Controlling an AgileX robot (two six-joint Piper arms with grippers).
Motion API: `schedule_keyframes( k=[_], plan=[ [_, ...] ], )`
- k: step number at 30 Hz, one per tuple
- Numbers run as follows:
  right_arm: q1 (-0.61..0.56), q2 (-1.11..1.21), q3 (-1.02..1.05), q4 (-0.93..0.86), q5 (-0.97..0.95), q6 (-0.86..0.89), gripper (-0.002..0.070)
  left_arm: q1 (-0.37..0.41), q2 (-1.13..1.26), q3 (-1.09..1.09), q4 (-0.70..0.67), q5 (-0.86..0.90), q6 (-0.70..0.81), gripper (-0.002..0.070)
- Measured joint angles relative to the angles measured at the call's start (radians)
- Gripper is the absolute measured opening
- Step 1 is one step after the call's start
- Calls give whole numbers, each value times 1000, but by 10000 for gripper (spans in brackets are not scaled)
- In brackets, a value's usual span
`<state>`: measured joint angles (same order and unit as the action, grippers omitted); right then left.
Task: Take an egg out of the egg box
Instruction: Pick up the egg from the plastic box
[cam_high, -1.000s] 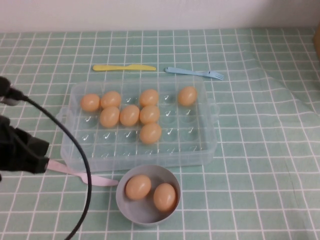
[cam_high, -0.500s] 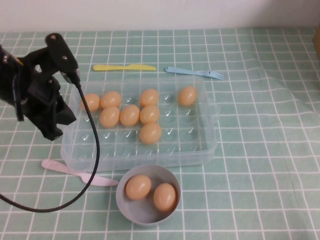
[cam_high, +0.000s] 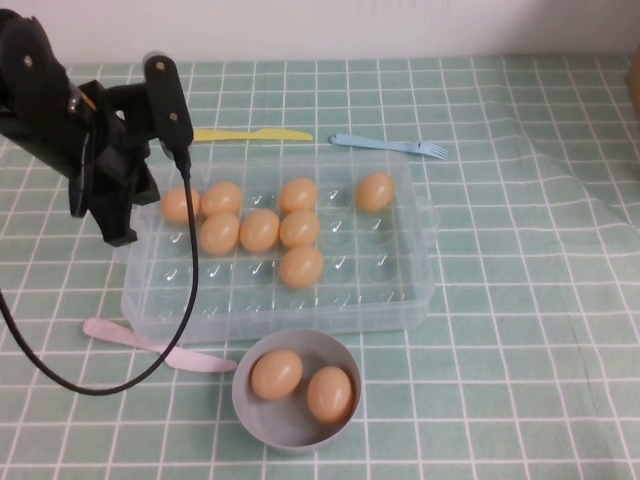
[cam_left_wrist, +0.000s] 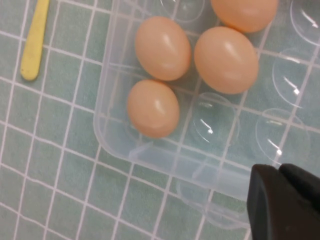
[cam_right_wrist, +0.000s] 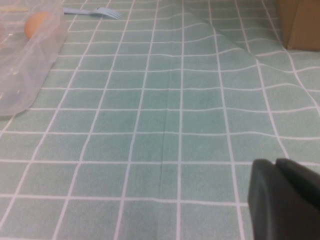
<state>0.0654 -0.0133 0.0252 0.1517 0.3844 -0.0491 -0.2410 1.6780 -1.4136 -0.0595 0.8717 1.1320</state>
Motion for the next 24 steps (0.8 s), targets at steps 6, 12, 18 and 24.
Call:
schedule_keyframes(
  k=[6,12,18,24],
  plan=[
    [0,0,0,0,0,0,-17,0,52,0,-4,-12,24,-4],
    [0,0,0,0,0,0,-17,-2,121,0,-8,-43,28,119],
    [0,0,0,0,0,0,-17,-2,150,0,-8,-121,30,414],
    [0,0,0,0,0,0,-17,-2,177,-2,-8,-178,63,501]
  ],
)
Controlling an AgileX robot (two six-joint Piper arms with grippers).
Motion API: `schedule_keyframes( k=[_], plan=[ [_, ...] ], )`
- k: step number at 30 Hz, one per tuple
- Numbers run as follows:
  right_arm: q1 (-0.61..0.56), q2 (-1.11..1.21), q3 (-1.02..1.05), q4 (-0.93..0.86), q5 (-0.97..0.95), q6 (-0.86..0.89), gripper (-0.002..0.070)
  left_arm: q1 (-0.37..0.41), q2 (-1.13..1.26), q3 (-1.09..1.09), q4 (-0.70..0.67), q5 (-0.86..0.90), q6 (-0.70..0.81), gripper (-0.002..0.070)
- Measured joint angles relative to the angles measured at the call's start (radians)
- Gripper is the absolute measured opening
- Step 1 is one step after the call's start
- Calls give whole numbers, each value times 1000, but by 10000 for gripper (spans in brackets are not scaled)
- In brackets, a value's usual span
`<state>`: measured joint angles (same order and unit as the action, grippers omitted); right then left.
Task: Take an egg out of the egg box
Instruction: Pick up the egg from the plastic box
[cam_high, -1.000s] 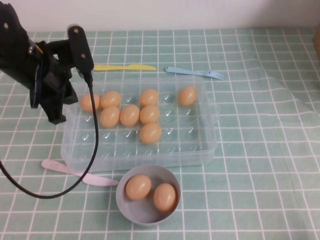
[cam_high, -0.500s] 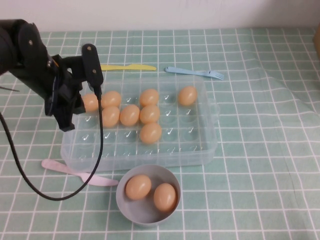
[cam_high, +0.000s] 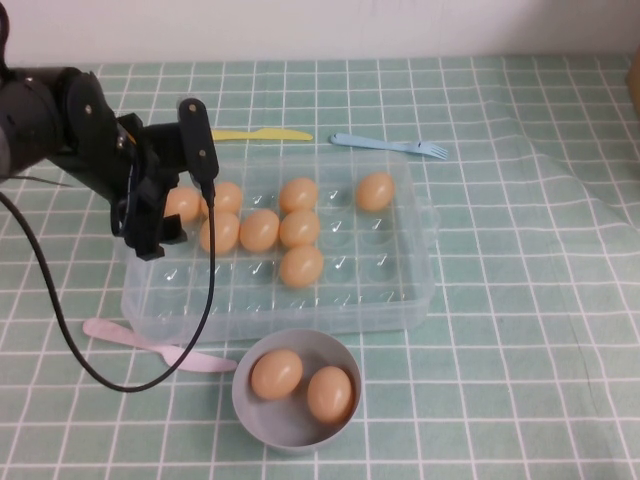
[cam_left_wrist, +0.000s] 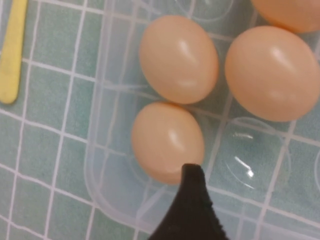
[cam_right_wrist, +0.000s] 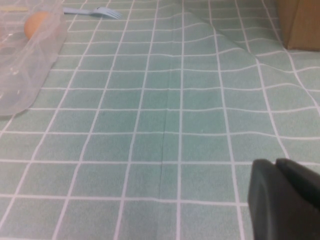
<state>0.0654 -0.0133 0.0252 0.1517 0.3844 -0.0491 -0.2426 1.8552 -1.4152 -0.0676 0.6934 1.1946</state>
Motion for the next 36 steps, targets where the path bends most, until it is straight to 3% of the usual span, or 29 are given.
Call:
schedule_keyframes(
  k=[36],
  plan=[
    [0,0,0,0,0,0,-17,0,108,-39,8,-137,24,510]
  ],
)
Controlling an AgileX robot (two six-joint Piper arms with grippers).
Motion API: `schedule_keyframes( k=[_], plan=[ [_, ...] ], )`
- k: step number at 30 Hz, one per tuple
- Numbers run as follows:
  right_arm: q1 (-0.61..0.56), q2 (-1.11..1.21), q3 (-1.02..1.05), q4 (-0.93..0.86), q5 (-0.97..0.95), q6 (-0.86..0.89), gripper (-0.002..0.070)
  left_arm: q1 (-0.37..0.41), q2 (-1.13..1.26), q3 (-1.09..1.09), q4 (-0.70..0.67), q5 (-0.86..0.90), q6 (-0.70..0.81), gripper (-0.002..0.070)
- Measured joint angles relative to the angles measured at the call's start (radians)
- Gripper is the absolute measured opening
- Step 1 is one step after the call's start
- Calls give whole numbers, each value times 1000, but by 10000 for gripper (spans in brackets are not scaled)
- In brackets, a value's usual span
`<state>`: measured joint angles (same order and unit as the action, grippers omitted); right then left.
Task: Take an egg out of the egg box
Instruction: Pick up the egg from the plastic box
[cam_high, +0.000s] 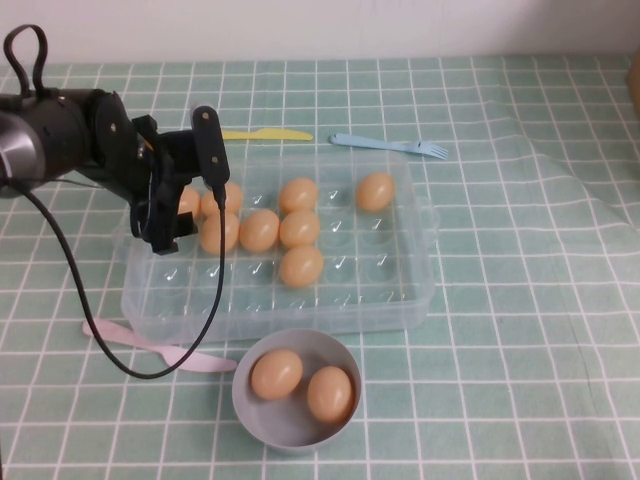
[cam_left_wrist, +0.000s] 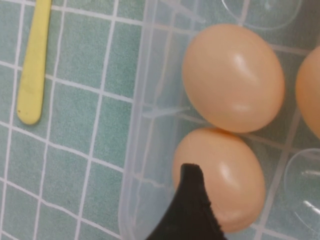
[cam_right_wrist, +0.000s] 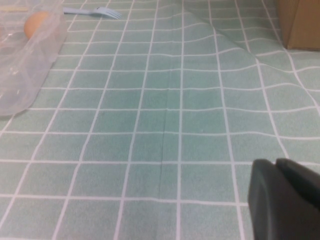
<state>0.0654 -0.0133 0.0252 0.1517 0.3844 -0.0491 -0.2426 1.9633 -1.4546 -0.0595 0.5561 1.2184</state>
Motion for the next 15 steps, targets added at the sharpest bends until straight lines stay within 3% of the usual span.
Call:
schedule_keyframes(
  k=[15],
  plan=[
    [0,0,0,0,0,0,-17,0,19,-15,0,-6,-16,510]
  ],
)
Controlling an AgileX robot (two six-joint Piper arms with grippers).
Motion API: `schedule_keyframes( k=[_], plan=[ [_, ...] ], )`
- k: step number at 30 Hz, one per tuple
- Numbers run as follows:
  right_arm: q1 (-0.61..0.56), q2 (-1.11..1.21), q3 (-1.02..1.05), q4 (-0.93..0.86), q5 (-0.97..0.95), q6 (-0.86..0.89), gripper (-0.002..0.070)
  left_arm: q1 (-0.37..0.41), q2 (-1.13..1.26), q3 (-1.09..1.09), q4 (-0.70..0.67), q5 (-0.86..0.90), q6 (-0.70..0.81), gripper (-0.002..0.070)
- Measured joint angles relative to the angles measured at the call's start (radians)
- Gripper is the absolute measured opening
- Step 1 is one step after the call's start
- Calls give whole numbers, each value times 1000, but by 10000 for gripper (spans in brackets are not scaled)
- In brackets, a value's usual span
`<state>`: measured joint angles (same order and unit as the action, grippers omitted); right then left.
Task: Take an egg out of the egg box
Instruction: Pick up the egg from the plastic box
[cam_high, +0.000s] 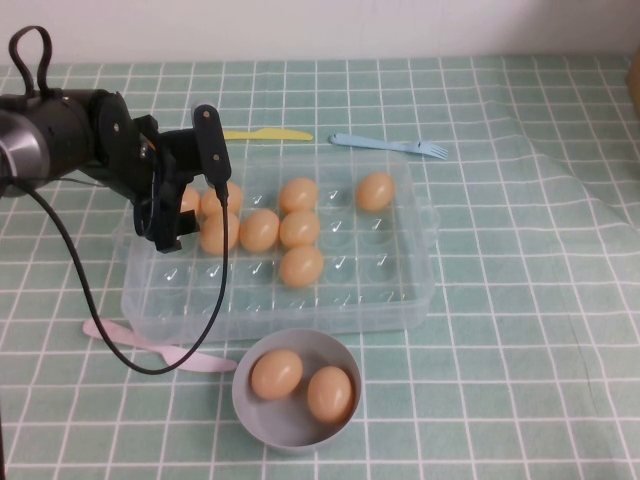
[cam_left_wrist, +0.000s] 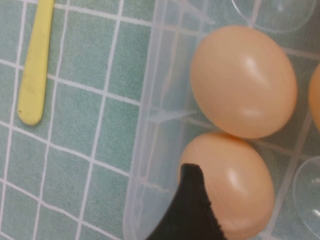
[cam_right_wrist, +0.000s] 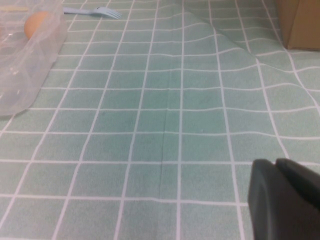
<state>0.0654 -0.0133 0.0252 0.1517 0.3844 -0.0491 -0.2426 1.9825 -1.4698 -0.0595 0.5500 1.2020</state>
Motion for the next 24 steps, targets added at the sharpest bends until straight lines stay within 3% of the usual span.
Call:
schedule_keyframes(
  k=[24],
  plan=[
    [0,0,0,0,0,0,-17,0,16,-2,42,8,-227,510]
  ],
)
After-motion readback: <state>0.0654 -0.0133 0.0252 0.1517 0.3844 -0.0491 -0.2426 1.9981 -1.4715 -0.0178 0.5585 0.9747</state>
